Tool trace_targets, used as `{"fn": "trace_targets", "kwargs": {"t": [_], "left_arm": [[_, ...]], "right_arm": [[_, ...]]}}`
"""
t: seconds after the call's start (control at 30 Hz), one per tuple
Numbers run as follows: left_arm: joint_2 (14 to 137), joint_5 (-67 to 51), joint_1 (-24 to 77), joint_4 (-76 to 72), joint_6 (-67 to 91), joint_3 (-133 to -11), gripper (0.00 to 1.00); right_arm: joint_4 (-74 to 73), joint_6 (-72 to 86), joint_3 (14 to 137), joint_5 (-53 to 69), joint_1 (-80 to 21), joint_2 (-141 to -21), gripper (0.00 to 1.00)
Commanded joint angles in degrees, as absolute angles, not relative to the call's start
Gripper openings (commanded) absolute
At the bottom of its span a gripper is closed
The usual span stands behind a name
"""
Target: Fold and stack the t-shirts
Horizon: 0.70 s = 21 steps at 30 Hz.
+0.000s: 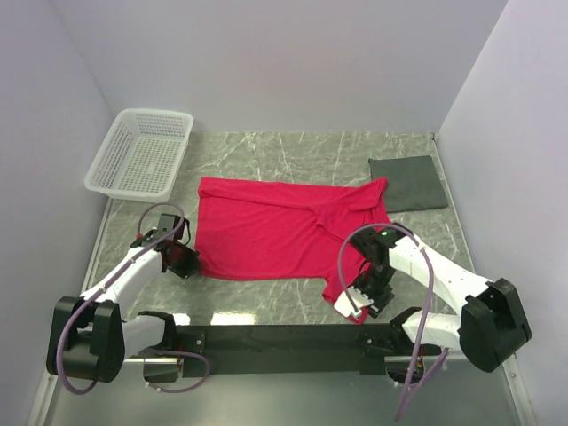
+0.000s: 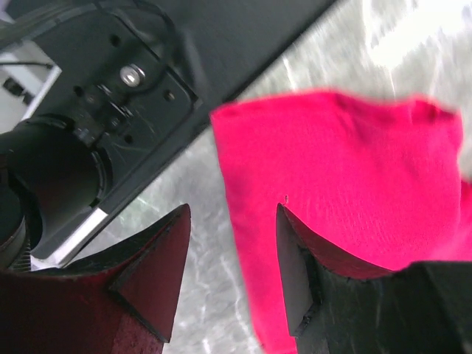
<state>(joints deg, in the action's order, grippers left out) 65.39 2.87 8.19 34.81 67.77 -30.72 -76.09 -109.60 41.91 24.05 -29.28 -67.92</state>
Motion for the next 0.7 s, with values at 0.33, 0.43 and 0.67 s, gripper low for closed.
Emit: {"fn": "trace_targets", "kwargs": {"t": [0.33, 0.43, 0.67], "left_arm": [[63.5, 0.6, 7.9, 32.9, 66.5, -29.7, 0.01], [63.9, 0.6, 7.9, 32.7, 65.9, -30.2, 0.01], [64.3, 0.4, 7.9, 31.9, 65.7, -30.9, 0.01]], "right_arm": [[-75.9, -102.3, 43.3, 22.2, -46.7, -72.3, 0.58], [-77.3, -104.2, 44.3, 20.9, -49.1, -73.1, 0.57], [-73.7, -98.5, 43.1, 20.6, -54.9, -76.0, 0.54]]}}
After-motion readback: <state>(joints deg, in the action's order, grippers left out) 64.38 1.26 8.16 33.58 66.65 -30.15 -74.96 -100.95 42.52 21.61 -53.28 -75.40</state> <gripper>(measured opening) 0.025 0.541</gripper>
